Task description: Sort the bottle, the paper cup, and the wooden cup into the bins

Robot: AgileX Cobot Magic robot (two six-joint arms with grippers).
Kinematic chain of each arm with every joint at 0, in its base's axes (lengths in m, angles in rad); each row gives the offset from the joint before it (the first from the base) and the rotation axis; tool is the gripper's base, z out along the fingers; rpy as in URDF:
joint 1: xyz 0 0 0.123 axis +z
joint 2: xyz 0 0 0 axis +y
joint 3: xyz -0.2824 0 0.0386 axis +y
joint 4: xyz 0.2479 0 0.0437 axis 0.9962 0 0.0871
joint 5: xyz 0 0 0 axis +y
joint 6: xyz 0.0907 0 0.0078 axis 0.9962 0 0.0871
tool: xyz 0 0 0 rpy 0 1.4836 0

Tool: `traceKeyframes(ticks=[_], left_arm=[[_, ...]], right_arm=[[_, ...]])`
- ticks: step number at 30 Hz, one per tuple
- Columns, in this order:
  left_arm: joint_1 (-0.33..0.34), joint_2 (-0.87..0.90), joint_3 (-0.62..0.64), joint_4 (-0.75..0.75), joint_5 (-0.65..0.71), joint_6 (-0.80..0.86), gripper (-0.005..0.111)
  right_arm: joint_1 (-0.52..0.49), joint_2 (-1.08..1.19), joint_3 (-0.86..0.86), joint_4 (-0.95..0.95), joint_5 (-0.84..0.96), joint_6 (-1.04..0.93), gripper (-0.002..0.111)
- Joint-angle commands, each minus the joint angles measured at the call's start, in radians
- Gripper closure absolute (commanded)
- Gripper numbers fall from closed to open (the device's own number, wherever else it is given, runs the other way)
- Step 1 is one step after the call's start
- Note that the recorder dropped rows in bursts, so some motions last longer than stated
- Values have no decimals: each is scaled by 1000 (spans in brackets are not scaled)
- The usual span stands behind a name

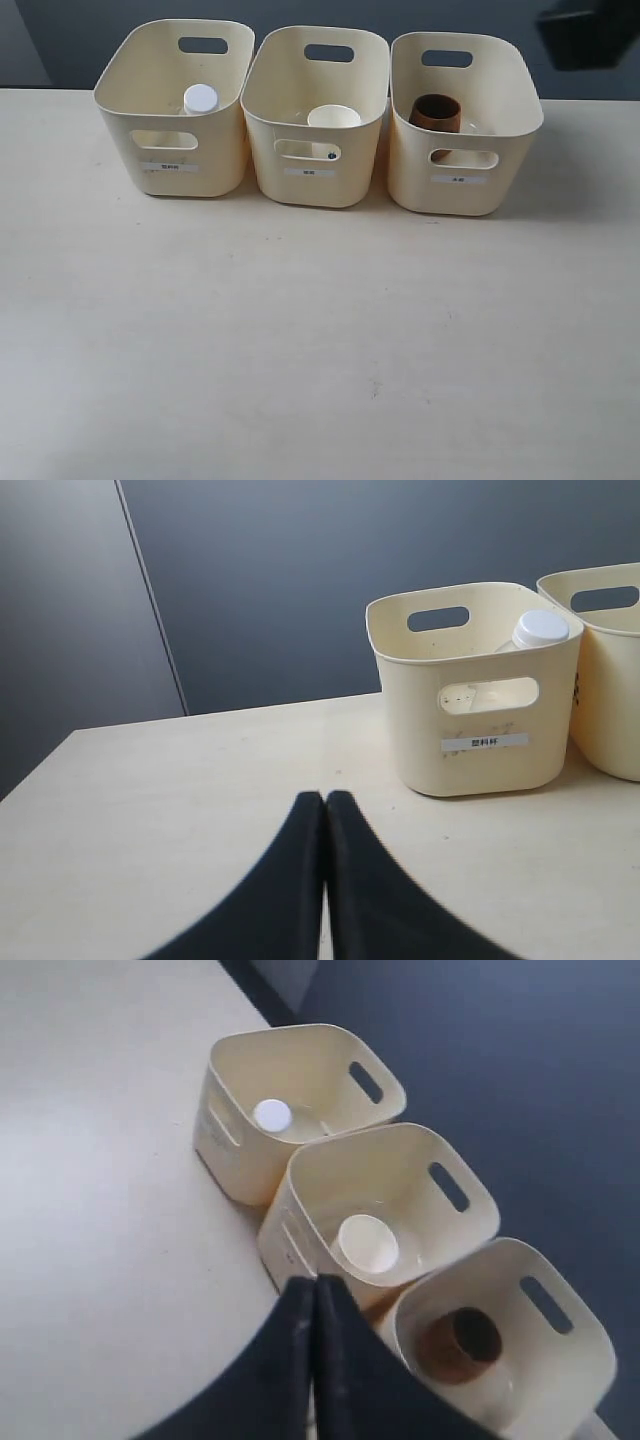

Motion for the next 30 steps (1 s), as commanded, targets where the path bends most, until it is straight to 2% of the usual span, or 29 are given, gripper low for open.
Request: traceKeyframes(ticks=[1,9,16,23,30], left_arm=[[0,-5,2,0,-7,-1,107],[0,-5,2,0,-7,-1,107],[0,-5,2,0,-7,-1,107],[0,-5,2,0,-7,-1,107],[0,-5,2,0,-7,-1,107]], right_arm=[[-5,-163,124,-170,-24,164,109],[-5,-494,290,-322,-14,325,109],[-5,-749,362,-434,67,417,109],[-5,-879,366,-458,108,460,109],[-5,-903,366,-431,130,488,109]])
